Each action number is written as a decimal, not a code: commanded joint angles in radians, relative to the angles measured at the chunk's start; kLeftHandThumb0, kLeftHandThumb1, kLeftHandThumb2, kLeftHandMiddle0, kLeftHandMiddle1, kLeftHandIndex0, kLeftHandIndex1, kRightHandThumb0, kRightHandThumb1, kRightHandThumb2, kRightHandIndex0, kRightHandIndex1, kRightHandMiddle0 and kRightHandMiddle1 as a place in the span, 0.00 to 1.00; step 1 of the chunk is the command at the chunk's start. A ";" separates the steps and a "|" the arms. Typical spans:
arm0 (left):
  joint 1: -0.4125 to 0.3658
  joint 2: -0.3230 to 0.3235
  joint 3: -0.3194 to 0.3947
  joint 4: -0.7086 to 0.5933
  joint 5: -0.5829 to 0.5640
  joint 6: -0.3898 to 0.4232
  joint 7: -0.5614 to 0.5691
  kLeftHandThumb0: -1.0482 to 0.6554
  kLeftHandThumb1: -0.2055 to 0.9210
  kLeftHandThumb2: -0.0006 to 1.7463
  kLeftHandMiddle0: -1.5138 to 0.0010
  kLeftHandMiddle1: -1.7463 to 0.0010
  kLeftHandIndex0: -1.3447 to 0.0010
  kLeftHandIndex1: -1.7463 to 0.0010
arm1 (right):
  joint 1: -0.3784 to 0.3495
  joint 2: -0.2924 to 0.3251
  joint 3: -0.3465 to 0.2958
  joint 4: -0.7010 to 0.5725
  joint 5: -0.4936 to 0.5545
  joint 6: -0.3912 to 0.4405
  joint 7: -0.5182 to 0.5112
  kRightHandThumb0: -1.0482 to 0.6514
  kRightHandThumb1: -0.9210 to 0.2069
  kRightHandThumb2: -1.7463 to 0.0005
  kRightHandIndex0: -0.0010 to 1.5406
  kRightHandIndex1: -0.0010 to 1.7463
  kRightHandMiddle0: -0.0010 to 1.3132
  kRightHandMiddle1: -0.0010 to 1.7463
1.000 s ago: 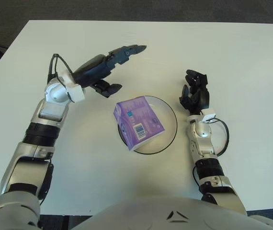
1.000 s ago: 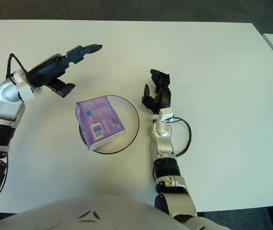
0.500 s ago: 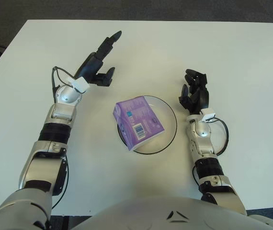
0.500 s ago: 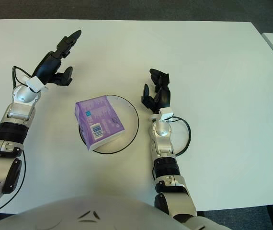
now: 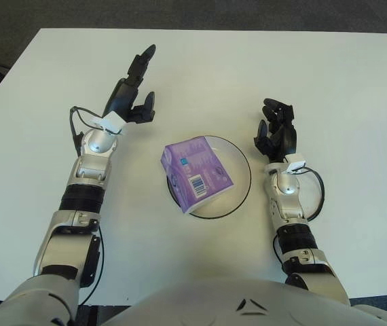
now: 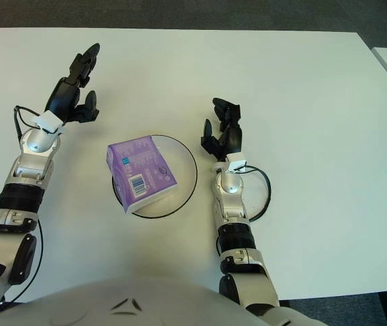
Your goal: Put the tissue paper into the plate.
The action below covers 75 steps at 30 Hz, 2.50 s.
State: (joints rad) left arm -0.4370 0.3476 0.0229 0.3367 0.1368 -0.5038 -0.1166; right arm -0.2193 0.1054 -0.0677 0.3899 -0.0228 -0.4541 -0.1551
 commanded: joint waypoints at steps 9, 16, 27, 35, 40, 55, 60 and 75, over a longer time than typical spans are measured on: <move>0.116 -0.074 0.015 0.028 0.021 -0.036 0.114 0.17 1.00 0.54 0.88 0.99 1.00 0.75 | 0.115 -0.001 -0.008 0.105 0.011 0.061 0.010 0.34 0.08 0.60 0.26 0.42 0.04 0.65; 0.138 -0.106 0.021 0.040 0.045 -0.004 0.181 0.18 1.00 0.53 0.88 0.99 1.00 0.73 | 0.116 -0.004 -0.009 0.101 0.013 0.066 0.013 0.34 0.09 0.60 0.25 0.41 0.04 0.64; 0.216 -0.171 0.029 0.001 0.020 0.081 0.221 0.17 1.00 0.53 0.87 0.99 1.00 0.70 | 0.120 -0.008 -0.015 0.097 0.020 0.061 0.025 0.35 0.09 0.60 0.26 0.42 0.03 0.64; 0.241 -0.198 0.038 0.077 0.018 0.035 0.255 0.16 1.00 0.54 0.86 0.99 1.00 0.68 | 0.126 -0.010 -0.019 0.087 0.024 0.060 0.030 0.35 0.09 0.59 0.27 0.42 0.03 0.64; 0.241 -0.210 0.045 0.116 -0.002 0.007 0.254 0.16 1.00 0.54 0.85 0.98 1.00 0.68 | 0.130 -0.014 -0.022 0.081 0.019 0.061 0.029 0.36 0.10 0.59 0.27 0.42 0.04 0.64; 0.265 -0.225 0.047 0.195 -0.033 -0.059 0.246 0.18 1.00 0.52 0.82 0.98 1.00 0.67 | 0.135 -0.022 -0.028 0.073 0.021 0.060 0.032 0.36 0.11 0.58 0.26 0.42 0.05 0.64; 0.272 -0.223 0.046 0.207 -0.033 -0.075 0.242 0.19 1.00 0.52 0.82 0.98 1.00 0.68 | 0.136 -0.022 -0.029 0.073 0.020 0.061 0.032 0.36 0.11 0.58 0.26 0.42 0.05 0.65; 0.317 -0.223 0.037 0.166 -0.030 -0.062 0.238 0.20 1.00 0.52 0.80 0.98 1.00 0.65 | 0.159 -0.021 -0.028 0.042 0.023 0.073 0.039 0.35 0.12 0.58 0.26 0.42 0.05 0.64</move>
State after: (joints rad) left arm -0.2368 0.1417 0.0723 0.4469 0.0942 -0.5643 0.1240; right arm -0.1952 0.0893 -0.0784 0.3641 -0.0194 -0.4435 -0.1177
